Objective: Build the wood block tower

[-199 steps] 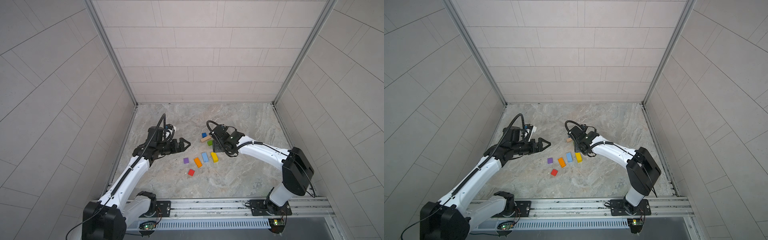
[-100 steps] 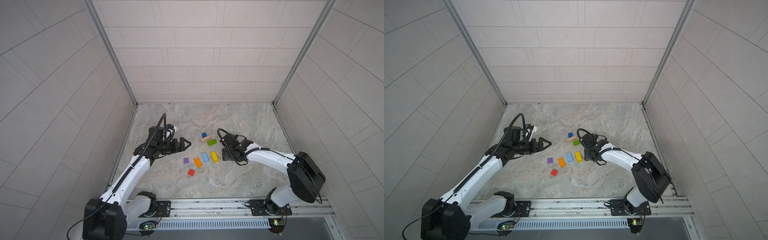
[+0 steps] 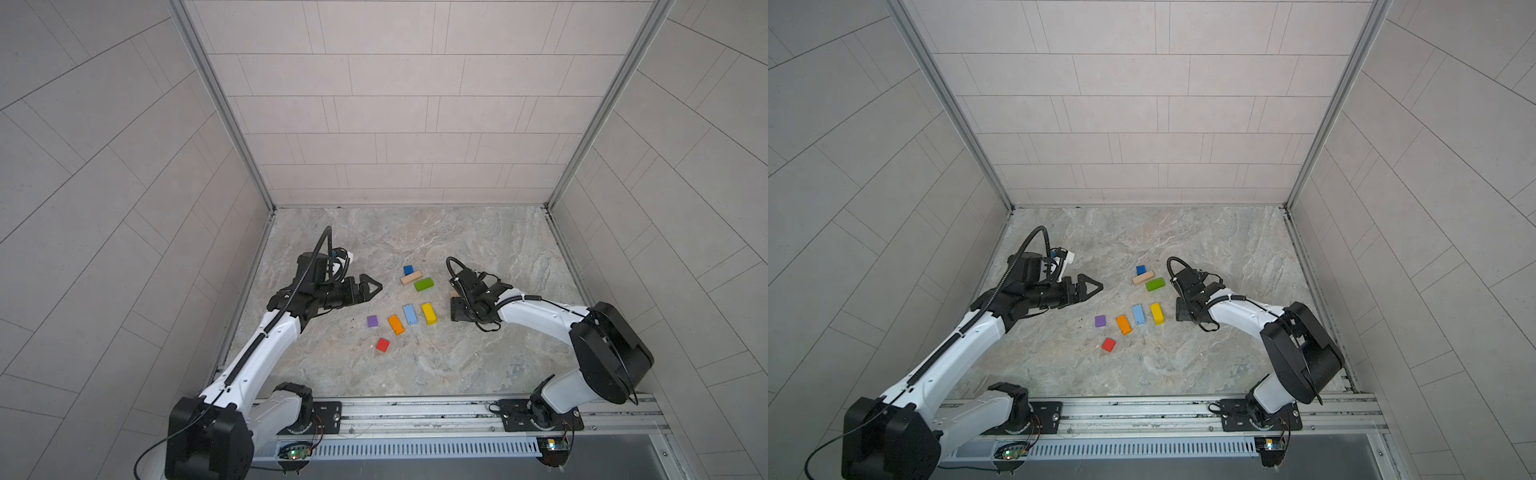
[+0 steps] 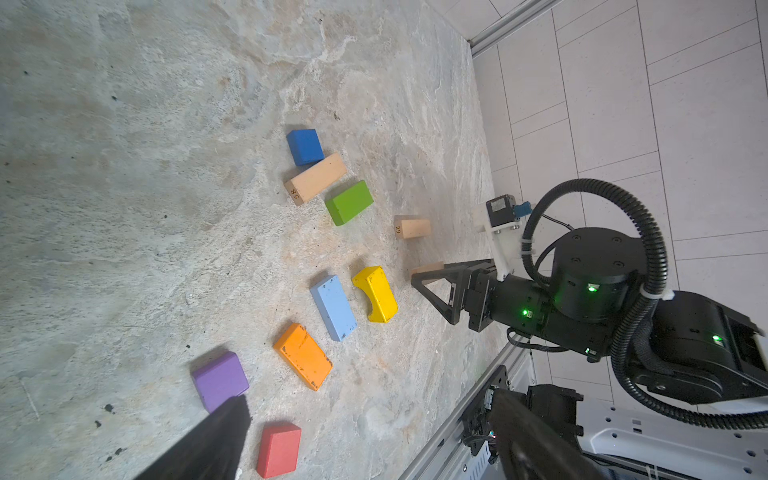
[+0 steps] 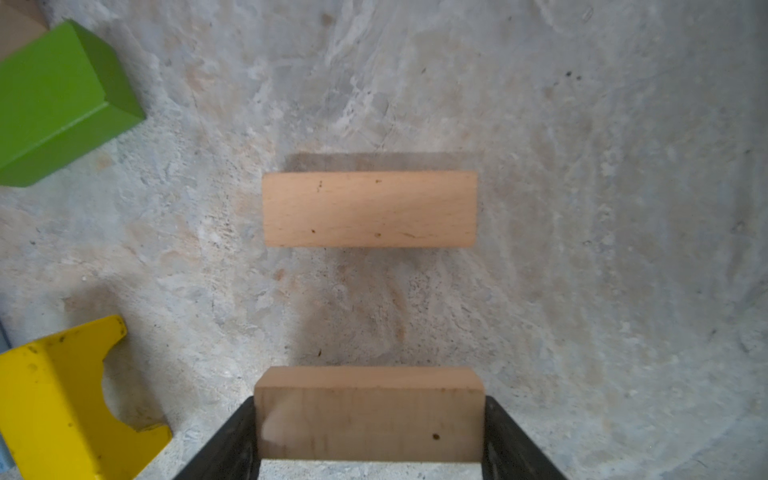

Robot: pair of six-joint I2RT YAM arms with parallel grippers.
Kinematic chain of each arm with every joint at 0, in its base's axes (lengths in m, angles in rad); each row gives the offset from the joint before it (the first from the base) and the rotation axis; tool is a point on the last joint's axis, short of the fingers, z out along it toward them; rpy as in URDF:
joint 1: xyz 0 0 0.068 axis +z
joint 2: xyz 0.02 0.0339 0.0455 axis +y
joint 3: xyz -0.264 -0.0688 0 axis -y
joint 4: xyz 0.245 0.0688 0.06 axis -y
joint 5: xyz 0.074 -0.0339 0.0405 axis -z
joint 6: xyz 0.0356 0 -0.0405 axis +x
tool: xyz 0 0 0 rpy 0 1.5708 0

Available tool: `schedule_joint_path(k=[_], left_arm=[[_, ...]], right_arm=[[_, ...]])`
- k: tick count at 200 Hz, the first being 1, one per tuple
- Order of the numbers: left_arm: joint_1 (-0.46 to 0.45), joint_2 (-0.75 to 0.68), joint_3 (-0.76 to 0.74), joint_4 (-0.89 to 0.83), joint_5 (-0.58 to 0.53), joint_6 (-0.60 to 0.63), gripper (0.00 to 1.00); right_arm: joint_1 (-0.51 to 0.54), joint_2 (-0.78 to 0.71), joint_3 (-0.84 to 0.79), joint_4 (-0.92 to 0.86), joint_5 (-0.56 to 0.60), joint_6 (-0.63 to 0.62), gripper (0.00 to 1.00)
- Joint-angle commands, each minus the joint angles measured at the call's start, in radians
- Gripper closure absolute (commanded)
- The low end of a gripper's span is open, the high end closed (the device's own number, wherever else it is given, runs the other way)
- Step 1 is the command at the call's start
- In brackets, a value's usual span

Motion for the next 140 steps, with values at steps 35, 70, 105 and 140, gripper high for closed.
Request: schedule_joint_path(k=[35,70,105,140], left_arm=[[-0.005,-0.002,-0.011,0.018,0.010,0.000,0.02],[-0.005,0.001,-0.010,0.019,0.012,-0.001,0.02],[-0.004,-0.004,-0.012,0.019,0.011,0.000,0.02],[-0.004,-0.002,-0.011,0.019,0.010,-0.001,0.02]], right_arm=[[-0.030,0.030,-0.014,0.044,-0.020,-0.019,0.29],[-0.042,0.040,-0.013,0.066,-0.027,-0.022,0.30],[-0.061,0.051,-0.007,0.079,-0.033,-0.037,0.29],[-0.073,0.061,0.004,0.093,-0.043,-0.050,0.29]])
